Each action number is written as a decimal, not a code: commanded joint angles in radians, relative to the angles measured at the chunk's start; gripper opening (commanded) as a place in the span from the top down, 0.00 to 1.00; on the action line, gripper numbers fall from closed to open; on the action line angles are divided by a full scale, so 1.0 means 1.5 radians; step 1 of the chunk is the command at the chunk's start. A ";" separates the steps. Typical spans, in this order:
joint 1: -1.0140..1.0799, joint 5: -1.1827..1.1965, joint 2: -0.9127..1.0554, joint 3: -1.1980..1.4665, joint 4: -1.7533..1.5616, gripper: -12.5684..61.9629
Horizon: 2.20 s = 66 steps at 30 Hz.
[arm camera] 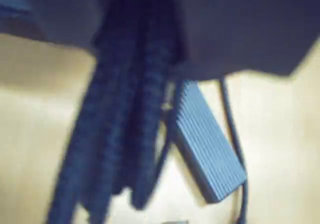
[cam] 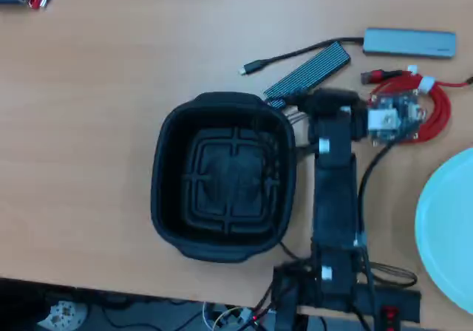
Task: Put a black charging cable in a black bowl and put a red charging cable in a green bowl
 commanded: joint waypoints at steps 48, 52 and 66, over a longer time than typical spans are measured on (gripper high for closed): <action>-0.618 0.007 0.242 0.258 -0.403 0.92; -0.638 0.007 0.238 0.311 -0.489 0.92; -0.685 0.009 0.189 0.448 -0.563 0.92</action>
